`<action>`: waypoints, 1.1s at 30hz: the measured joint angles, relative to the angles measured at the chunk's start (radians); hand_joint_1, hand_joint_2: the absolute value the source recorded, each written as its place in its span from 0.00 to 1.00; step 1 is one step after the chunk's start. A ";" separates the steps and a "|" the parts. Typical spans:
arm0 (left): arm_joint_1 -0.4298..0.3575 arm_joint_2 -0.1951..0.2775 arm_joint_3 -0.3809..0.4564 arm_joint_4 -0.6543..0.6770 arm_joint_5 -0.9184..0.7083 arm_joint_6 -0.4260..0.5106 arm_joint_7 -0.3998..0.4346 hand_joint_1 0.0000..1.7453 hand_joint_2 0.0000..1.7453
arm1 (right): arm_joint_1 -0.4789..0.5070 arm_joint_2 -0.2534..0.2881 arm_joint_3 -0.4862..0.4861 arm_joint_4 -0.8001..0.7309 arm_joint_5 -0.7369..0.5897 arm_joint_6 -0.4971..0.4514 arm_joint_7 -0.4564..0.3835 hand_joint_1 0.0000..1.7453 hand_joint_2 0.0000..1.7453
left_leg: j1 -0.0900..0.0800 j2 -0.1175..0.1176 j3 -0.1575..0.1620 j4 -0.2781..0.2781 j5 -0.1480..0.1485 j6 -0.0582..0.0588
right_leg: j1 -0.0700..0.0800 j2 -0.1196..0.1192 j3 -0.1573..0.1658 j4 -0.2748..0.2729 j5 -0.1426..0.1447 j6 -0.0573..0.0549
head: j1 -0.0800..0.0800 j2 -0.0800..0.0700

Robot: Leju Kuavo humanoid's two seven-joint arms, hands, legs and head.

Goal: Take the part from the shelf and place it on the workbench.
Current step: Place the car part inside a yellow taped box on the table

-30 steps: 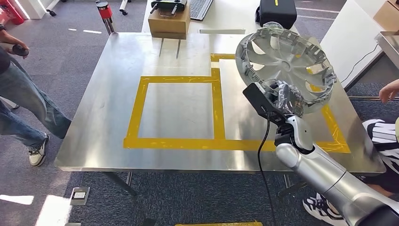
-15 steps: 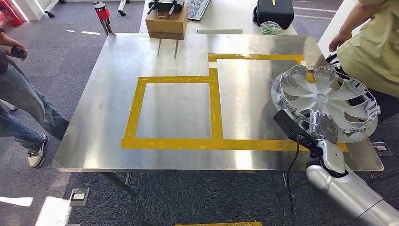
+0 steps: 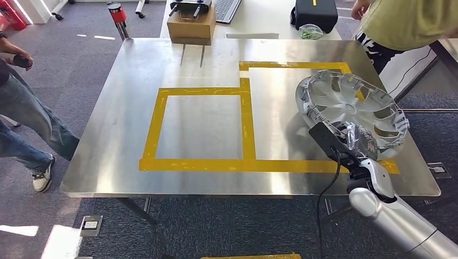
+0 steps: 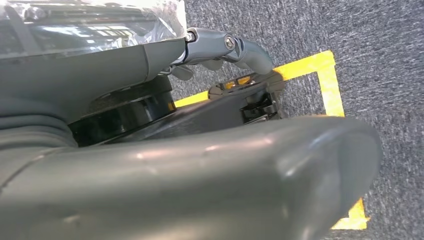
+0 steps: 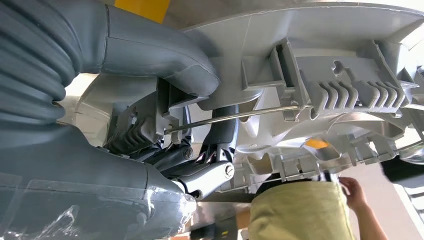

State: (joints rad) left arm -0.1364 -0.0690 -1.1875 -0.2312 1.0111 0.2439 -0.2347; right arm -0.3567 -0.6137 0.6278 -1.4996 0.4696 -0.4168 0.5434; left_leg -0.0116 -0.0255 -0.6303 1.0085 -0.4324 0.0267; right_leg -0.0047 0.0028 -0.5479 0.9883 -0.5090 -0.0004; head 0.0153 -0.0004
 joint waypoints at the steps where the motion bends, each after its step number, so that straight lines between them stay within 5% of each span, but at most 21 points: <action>1: 0.000 0.000 0.001 0.000 0.001 0.000 -0.002 0.00 0.00 | -0.006 0.005 0.004 -0.011 -0.003 0.007 -0.006 1.00 1.00 | 0.000 0.000 0.000 0.000 0.000 0.000 | 0.000 0.000 0.000 0.000 0.000 0.000 | 0.000 0.000; 28: 0.005 0.000 0.005 0.000 -0.003 0.005 -0.004 0.00 0.00 | 0.032 0.129 0.131 -0.011 0.046 0.009 -0.094 1.00 1.00 | 0.000 -0.001 0.000 -0.002 0.001 -0.001 | 0.000 -0.001 -0.001 0.000 0.000 -0.001 | 0.000 0.000; 31: 0.006 0.000 0.005 0.000 -0.005 0.021 0.000 0.00 0.00 | 0.040 0.141 0.133 0.019 0.046 0.006 -0.102 0.25 0.25 | 0.000 -0.001 0.000 -0.002 0.001 -0.001 | 0.000 -0.001 -0.001 0.000 0.000 -0.001 | 0.000 0.000; 32: 0.007 0.000 0.005 0.000 -0.006 0.026 0.000 0.00 0.25 | 0.042 0.144 0.134 0.026 0.046 0.005 -0.104 0.00 0.00 | 0.000 -0.001 0.000 -0.002 0.001 -0.001 | 0.000 -0.001 -0.001 0.000 0.000 -0.001 | 0.000 0.000; 33: 0.008 0.000 0.005 0.000 -0.007 0.029 0.000 0.00 0.50 | 0.043 0.147 0.134 0.031 0.046 0.004 -0.105 0.00 0.00 | 0.000 0.000 0.000 -0.002 0.001 -0.001 | 0.000 -0.001 -0.001 0.000 0.000 -0.001 | 0.000 0.000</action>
State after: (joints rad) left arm -0.1286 -0.0690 -1.1830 -0.2312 1.0043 0.2725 -0.2350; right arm -0.3137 -0.4669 0.7617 -1.4681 0.5156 -0.4129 0.4386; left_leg -0.0115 -0.0260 -0.6300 1.0068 -0.4316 0.0253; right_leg -0.0048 0.0020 -0.5486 0.9883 -0.5094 -0.0013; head 0.0152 -0.0004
